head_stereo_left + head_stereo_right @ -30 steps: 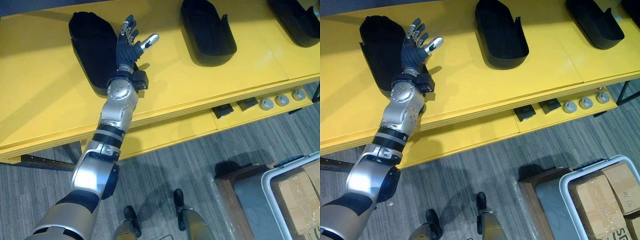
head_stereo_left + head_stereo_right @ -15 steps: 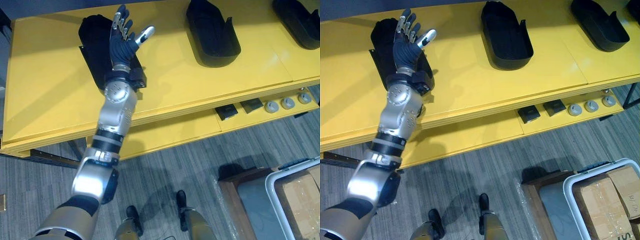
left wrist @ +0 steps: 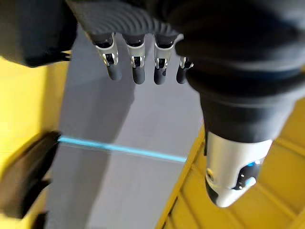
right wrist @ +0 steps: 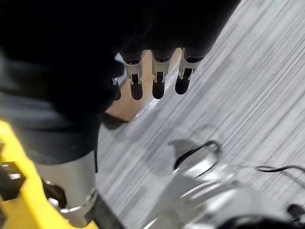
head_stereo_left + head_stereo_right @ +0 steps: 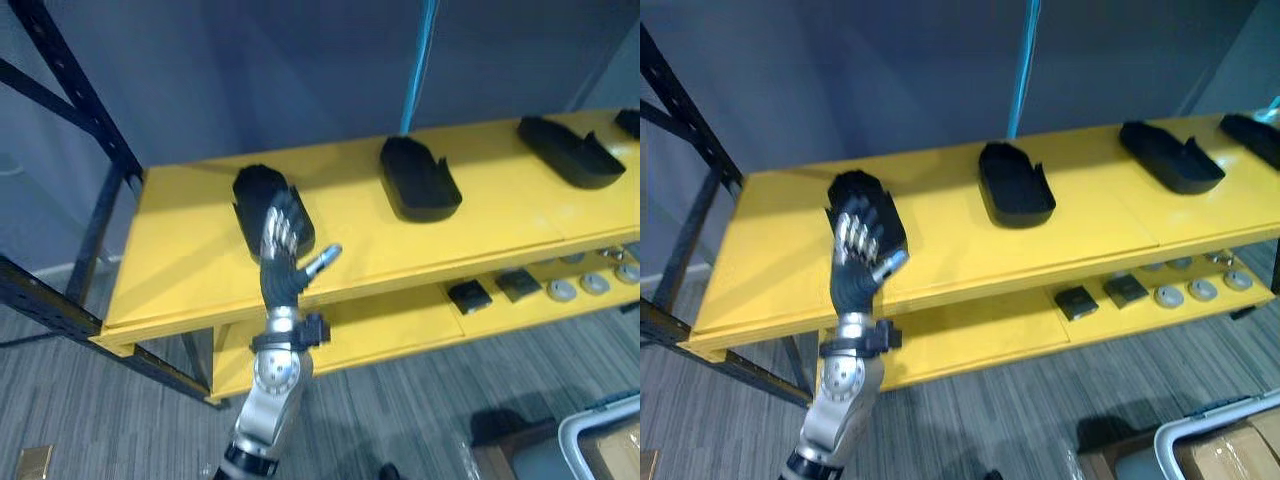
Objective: Walk over and take plastic housings, then place them on the shelf
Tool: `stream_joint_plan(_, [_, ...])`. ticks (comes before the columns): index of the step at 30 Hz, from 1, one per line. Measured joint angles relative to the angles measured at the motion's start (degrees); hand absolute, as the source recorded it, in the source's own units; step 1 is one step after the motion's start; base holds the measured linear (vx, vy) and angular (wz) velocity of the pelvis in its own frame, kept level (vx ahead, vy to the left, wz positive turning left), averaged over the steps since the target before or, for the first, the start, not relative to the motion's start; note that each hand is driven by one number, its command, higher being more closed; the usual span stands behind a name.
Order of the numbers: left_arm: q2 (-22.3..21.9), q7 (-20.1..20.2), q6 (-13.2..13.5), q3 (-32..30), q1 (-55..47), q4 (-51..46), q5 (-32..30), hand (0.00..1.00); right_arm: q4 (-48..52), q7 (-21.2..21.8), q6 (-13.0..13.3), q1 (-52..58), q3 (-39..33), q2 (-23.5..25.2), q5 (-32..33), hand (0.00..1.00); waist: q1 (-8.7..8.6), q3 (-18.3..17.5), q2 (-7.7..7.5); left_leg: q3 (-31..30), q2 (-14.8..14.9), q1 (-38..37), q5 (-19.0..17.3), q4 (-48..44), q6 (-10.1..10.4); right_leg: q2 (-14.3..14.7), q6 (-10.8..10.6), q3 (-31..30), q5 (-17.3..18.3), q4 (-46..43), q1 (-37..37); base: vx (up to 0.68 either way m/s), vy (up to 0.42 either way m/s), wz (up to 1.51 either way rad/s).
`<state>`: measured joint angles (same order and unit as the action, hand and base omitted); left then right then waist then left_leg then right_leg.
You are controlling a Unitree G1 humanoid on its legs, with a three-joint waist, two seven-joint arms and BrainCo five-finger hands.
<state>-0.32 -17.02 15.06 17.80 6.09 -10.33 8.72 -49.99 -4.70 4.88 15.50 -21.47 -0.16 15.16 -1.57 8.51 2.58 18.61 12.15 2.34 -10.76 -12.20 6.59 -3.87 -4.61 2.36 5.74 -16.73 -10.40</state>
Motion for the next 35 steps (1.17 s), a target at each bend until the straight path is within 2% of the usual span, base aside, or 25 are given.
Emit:
stream_joint_plan(4, [-0.1, 3.1, -0.9, 0.4, -7.0, 1.1, 0.1, 0.0, -2.4, -0.2, 0.0, 0.1, -0.9, 0.0, -0.1, 0.0, -0.13, -2.8, -0.23, -1.4, -0.7, -2.5, 1.8, 2.7, -0.1, -0.4, -0.2, 1.6, -0.2, 2.5, 3.6, 0.06, -0.014, 0.21])
stream_joint_plan(6, [-0.1, 3.9, -1.7, 0.5, -9.0, 2.7, 0.0, 0.0, -3.2, -0.4, 0.0, 0.0, -0.9, -0.2, -0.3, 0.0, 0.55, -3.5, -0.34, -1.7, -0.9, -3.7, 2.5, 2.8, -0.1, -0.5, -0.2, 1.7, -0.2, 3.0, 5.0, 0.06, -0.028, 0.15])
stream_joint_plan(10, [-0.2, 4.0, -2.6, -0.1, -12.6, 2.7, -2.3, 0.0, -3.1, -0.6, 0.0, -0.1, -0.3, -0.3, -1.8, 0.0, 0.6, -3.5, -0.79, -4.0, -0.7, -3.7, 2.3, -1.8, -0.5, -0.1, -0.1, -0.5, -0.5, 2.9, 6.1, 0.01, -0.03, -0.19])
stream_joint_plan(13, [-1.6, 3.6, -2.6, -2.9, -15.0, 2.0, -3.4, 0.0, -2.3, -0.9, 0.1, -0.5, 2.4, -1.4, -2.2, 0.0, 1.52, -3.5, -0.94, -15.0, -0.4, -2.1, -2.3, -11.5, -2.1, 2.5, 0.0, -7.0, -0.5, 0.8, 5.2, -0.06, -0.048, -1.15])
stream_joint_plan(14, [-1.9, 3.5, -2.5, -3.6, -15.3, 1.0, -3.4, 0.0, -2.0, -1.0, 0.2, -1.3, 2.6, -1.5, -2.1, 0.0, 2.23, -3.6, -0.82, -21.7, -0.8, -1.3, -5.2, -15.3, -1.8, 4.4, -0.1, -11.0, -0.3, -0.5, 2.9, -0.11, 0.041, -1.46])
stream_joint_plan(15, [-1.9, 3.4, -2.5, -3.6, -15.3, 0.6, -3.5, 0.0, -1.6, -1.1, 0.2, -1.7, 2.6, -1.6, -2.0, 0.0, 2.67, -3.6, -0.81, -24.5, -1.2, -1.3, -6.5, -16.4, -1.3, 5.6, 0.0, -12.9, 0.0, -1.5, 1.6, -0.23, 0.165, -1.9])
stream_joint_plan(16, [-2.1, 3.3, -2.6, -3.5, -15.3, 0.4, -4.8, 0.0, -0.4, -1.2, 0.2, -1.8, 3.5, -1.6, -1.6, 0.0, 2.44, -3.7, -0.78, -28.3, -1.8, -1.4, -9.3, -17.0, -1.0, 7.5, -0.5, -16.4, 0.5, -3.4, -0.5, -0.27, 0.242, -1.59])
stream_joint_plan(17, [-2.4, 3.2, -2.6, -3.3, -15.1, 0.4, -5.9, 0.0, 0.8, -1.2, 0.2, -1.6, 3.7, -1.5, -1.2, 0.0, 1.2, -3.8, -0.72, -29.4, -2.4, -1.4, -12.1, -16.4, -1.3, 8.2, -0.6, -18.4, 0.5, -4.7, -2.8, -0.28, 0.271, -1.33])
stream_joint_plan(18, [-2.3, 3.1, -2.7, -2.9, -14.8, 0.4, -6.3, 0.0, 1.4, -1.3, 0.2, -1.3, 3.7, -1.3, -1.2, 0.0, 0.59, -3.7, -0.73, -28.9, -2.7, -1.5, -13.8, -15.6, -0.9, 8.5, -0.8, -19.3, 0.4, -5.2, -4.0, -0.24, 0.273, -1.11])
stream_joint_plan(19, [-2.3, 2.9, -2.7, -3.0, -14.4, 0.4, -7.7, 0.0, 2.9, -1.3, 0.2, -0.7, 3.7, -0.5, -1.2, 0.0, -0.19, -2.9, -2.08, -26.1, -4.5, -2.2, -16.3, -15.8, -2.8, 8.2, -1.7, -22.8, -0.8, -5.2, -5.3, -0.26, 0.311, -1.33])
stream_joint_plan(20, [-2.3, 2.3, -2.8, -3.9, -14.4, 0.5, -8.2, 0.0, 6.4, -1.3, 0.2, 0.7, 3.7, 0.8, -1.2, 0.0, -0.08, -2.4, -2.85, -22.4, -5.4, -1.9, -16.6, -16.4, -3.9, 7.8, -0.7, -25.6, -2.6, -2.5, -5.7, -0.25, 0.32, -1.58])
stream_joint_plan(21, [-2.3, 2.2, -2.9, -4.4, -14.4, 0.5, -8.4, 0.0, 7.7, -1.3, 0.2, 1.3, 3.7, 1.1, -1.2, 0.0, 0.3, -2.4, -2.91, -19.8, -5.5, -2.0, -16.4, -16.4, -4.3, 7.1, 0.4, -25.8, -3.3, -0.2, -5.7, -0.26, 0.348, -2.27])
stream_joint_plan(22, [-2.2, 1.6, -2.8, -5.9, -14.4, -0.1, -8.4, 0.0, 11.1, -1.7, 0.2, 2.2, 4.3, 1.1, -1.2, 0.0, 1.04, -2.4, -2.18, -12.8, -4.8, -2.3, -15.1, -15.5, -5.8, 4.4, 2.9, -22.0, -3.2, 5.9, -6.5, -0.26, 0.305, -2.31])
stream_joint_plan(23, [-2.3, 1.2, -2.8, -7.5, -14.1, -0.3, -8.7, 0.0, 13.6, -1.9, 0.2, 2.2, 5.0, 1.2, -1.2, 0.0, 1.16, -1.9, -2.11, -8.2, -3.8, -2.3, -14.3, -15.4, -6.5, 2.2, 2.3, -12.8, -3.7, 5.3, -8.7, -0.27, 0.281, -2.36])
stream_joint_plan(24, [-2.3, 1.0, -2.8, -8.3, -14.1, -0.3, -8.9, 0.0, 15.2, -2.0, 0.2, 2.3, 5.4, 1.1, -1.3, 0.0, 1.37, -2.0, -2.15, -4.9, -3.0, -2.5, -14.1, -14.9, -6.7, 1.0, 2.5, -6.1, -3.8, 3.5, -9.9, -0.24, 0.199, -2.11])
stream_joint_plan(25, [-2.3, 0.9, -3.0, -9.6, -14.0, -0.3, -9.0, 0.0, 18.1, -2.4, 0.2, 2.5, 6.1, 1.1, -2.2, 0.0, 2.0, -1.6, -2.38, 0.8, -2.1, -4.3, -13.1, -12.8, -6.6, -0.7, 3.0, 4.2, -3.8, -1.1, -10.3, -0.15, 0.152, -2.12])
stream_joint_plan(26, [-2.4, 0.9, -3.0, -10.3, -14.2, -0.3, -8.9, 0.0, 21.3, -2.6, 0.2, 3.0, 6.5, 1.1, -4.0, 0.0, 1.74, -1.3, -2.32, 5.1, -1.0, -6.0, -11.4, -11.4, -6.1, -1.8, 2.8, 10.3, -3.4, -5.5, -8.8, -0.1, 0.119, -1.96])
stream_joint_plan(27, [-2.4, 0.9, -3.0, -10.5, -14.2, -0.3, -8.8, 0.0, 23.2, -2.6, 0.3, 3.4, 6.9, 1.1, -4.7, 0.0, 1.54, -1.3, -2.33, 6.9, -0.4, -6.4, -10.7, -11.4, -5.7, -2.3, 3.0, 11.7, -3.1, -7.8, -7.6, -0.03, 0.057, -1.46])
stream_joint_plan(29, [-2.4, 0.9, -3.0, -11.3, -14.3, -0.3, -8.6, 0.0, 28.7, -2.7, 0.3, 4.4, 8.0, 1.1, -6.8, 0.0, 0.93, -1.6, -2.72, 11.9, 0.7, -8.1, -10.3, -11.1, -5.3, -4.6, 2.8, 13.7, -0.1, -14.0, -3.3, 0.03, -0.006, -1.32])
stream_joint_plan(31, [-2.3, 1.1, -3.0, -13.7, -14.4, 0.9, -6.0, 0.0, 33.2, -2.6, 0.4, 4.5, 9.4, 1.2, -9.6, 0.0, 0.44, -2.4, -4.0, 16.5, 0.8, -8.5, -10.1, -11.2, -4.7, -9.2, 2.6, 15.8, 5.3, -15.6, 0.4, 0.08, -0.11, -1.44])
stream_joint_plan(33, [-2.1, 1.2, -3.0, -17.2, -13.8, 5.7, -3.4, 0.0, 34.1, -2.5, 0.6, 3.4, 9.7, 0.9, -10.2, 0.0, 0.39, -3.1, -4.92, 16.9, -0.5, -8.5, -9.6, -9.7, -3.9, -8.6, 1.9, 15.7, 7.6, -12.1, 0.2, 0.08, -0.211, -1.18])
stream_joint_plan(35, [-2.6, 1.3, -4.1, -20.1, -13.6, 12.8, 0.3, 0.0, 35.2, -2.0, 0.6, 2.7, 9.1, 0.3, -10.2, 0.0, -0.01, -3.4, -3.35, 13.5, -0.9, -8.6, -8.8, -6.2, -3.5, -5.0, 2.7, 13.7, 7.4, -8.1, 0.0, 0.04, -0.158, -0.84])
